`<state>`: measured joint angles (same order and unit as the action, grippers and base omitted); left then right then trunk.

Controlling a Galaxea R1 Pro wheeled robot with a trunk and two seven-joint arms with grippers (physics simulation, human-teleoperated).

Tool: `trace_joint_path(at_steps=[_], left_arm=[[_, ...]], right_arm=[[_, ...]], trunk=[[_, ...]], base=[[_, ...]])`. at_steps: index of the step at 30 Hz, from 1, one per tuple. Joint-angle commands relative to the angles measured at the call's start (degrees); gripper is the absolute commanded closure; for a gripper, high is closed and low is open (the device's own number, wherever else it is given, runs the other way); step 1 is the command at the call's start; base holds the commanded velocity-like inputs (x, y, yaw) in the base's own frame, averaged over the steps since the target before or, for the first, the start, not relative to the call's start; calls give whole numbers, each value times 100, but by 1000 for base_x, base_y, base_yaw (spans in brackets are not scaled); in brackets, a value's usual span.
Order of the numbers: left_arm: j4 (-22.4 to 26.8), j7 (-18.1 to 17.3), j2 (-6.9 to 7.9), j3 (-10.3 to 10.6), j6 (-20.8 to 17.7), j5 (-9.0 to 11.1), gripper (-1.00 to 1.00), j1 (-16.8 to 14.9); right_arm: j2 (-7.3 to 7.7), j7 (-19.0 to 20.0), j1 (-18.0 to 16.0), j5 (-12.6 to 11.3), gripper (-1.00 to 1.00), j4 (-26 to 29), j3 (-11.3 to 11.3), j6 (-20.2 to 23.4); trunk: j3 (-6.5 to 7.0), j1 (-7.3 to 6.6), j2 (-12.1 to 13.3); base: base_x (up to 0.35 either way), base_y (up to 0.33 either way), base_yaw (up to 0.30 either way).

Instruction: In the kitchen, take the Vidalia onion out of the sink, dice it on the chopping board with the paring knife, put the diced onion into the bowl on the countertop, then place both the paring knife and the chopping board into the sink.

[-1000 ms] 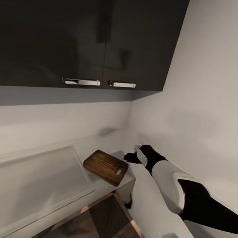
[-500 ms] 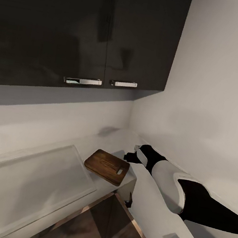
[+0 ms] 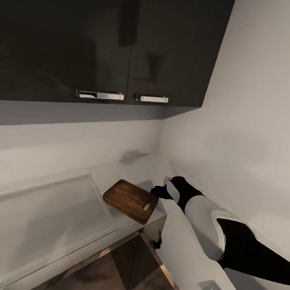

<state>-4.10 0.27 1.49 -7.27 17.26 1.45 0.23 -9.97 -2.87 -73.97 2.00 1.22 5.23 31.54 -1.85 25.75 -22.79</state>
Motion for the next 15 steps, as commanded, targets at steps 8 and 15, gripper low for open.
trace_joint_path(at_steps=[8,15], left_arm=[[-17,-1,1,-21,32,13,-100,-5],[-15,-1,1,-21,31,13,-100,-5]], right_arm=[[-3,-30,-3,19,-100,10,48,28],[-3,-30,-3,20,-100,10,48,28]], trunk=[[-82,3,-13],[-138,3,-13]], base=[[0,0,0],[0,0,0]])
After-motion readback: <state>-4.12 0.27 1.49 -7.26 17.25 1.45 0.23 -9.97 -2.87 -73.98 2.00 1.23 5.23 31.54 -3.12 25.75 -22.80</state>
